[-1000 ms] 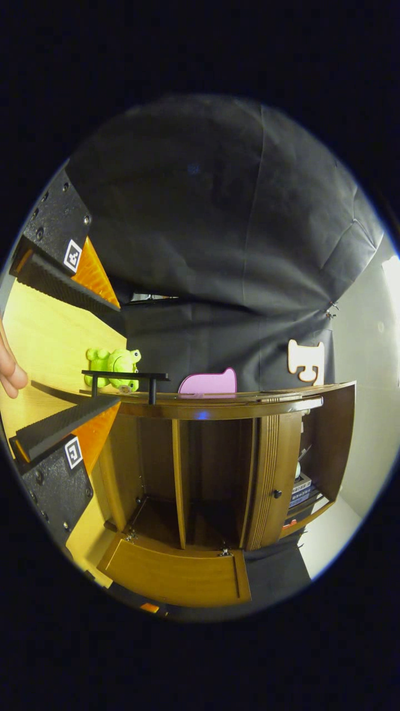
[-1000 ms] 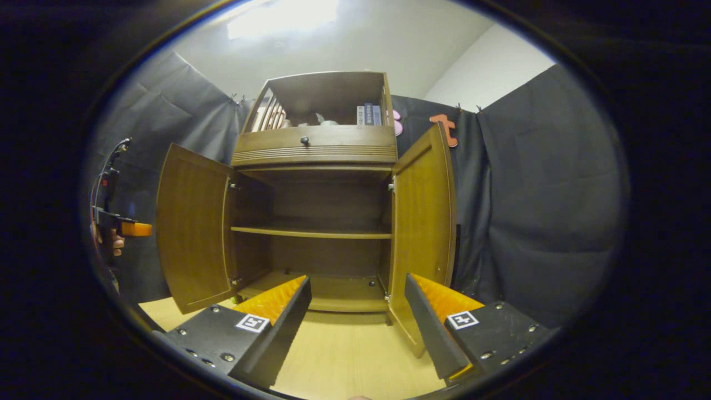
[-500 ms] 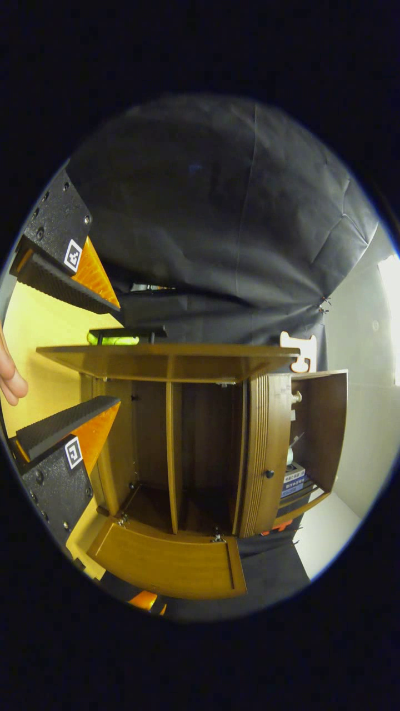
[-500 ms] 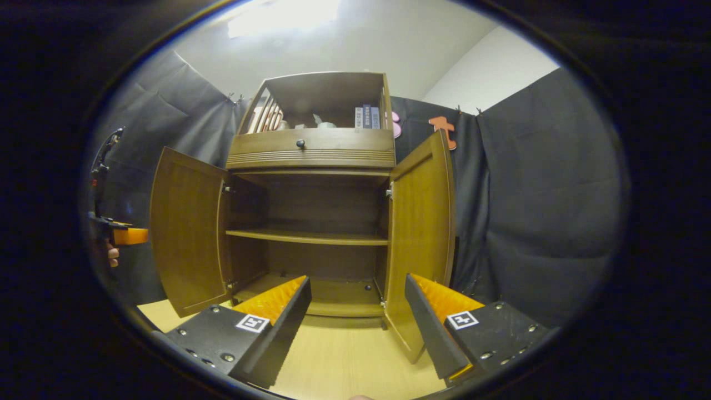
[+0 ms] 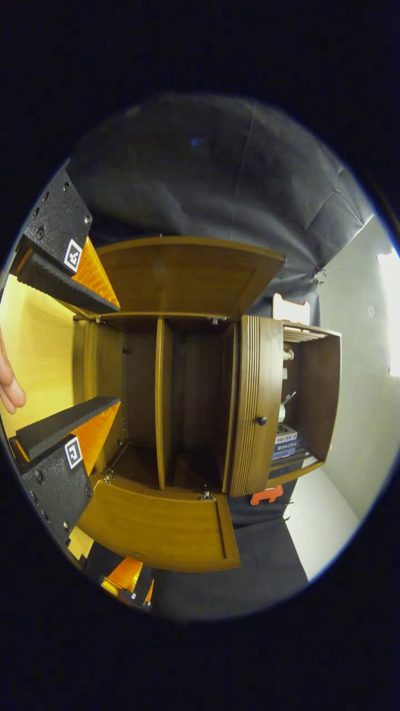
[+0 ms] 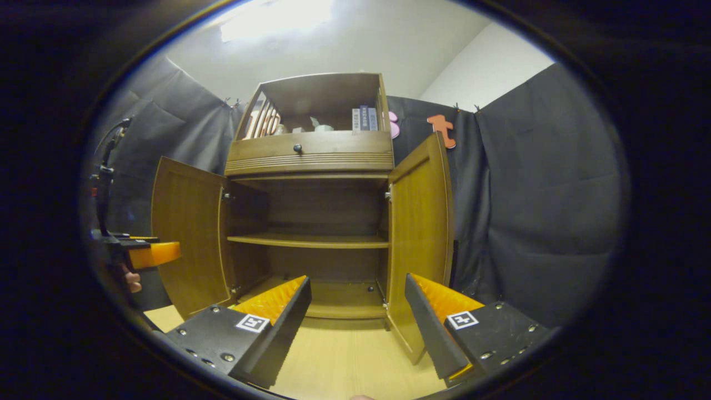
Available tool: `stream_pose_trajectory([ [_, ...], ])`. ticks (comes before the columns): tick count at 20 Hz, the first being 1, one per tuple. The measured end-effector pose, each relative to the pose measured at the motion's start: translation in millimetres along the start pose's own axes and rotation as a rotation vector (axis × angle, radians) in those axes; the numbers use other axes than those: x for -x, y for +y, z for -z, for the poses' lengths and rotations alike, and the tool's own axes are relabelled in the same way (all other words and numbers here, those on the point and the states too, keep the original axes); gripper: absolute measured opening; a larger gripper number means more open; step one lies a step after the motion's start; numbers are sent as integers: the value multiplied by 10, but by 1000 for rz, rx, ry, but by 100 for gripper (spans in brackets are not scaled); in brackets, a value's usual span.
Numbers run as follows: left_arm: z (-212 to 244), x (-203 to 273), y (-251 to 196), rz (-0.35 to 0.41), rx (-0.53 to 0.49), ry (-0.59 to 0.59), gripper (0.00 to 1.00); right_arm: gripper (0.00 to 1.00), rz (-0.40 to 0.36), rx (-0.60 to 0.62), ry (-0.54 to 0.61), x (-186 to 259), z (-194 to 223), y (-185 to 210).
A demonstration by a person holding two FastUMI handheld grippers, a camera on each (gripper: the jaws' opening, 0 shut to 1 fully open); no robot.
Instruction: Open the right door of the double-door shoe cabinet with the right hand, and open the left door with the left hand.
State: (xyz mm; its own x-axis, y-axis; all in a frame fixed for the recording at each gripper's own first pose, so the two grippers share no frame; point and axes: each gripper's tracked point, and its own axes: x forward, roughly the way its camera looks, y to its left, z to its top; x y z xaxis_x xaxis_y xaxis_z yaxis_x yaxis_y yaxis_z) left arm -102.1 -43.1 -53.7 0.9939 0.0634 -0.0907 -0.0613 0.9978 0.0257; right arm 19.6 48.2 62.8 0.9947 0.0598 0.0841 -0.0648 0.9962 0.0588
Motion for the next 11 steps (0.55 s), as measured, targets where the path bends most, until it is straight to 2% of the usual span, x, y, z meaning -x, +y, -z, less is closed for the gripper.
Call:
stream_pose_trajectory([
  [1, -9, -4, -95, 16, -6, -4, 89, 97, 0, 0, -2, 21, -7, -20],
  [4, 94, -90, -307, 39, -27, 8, 89, 100, 1, 10, -2, 109, 5, -44],
  [10, 283, -188, -554, 36, -51, 39, 90, 100, -3, -6, -7, 226, 49, -117],
  [11, 282, -184, -568, 33, -56, 35, 92, 97, -4, -5, -6, 234, 57, -137],
])
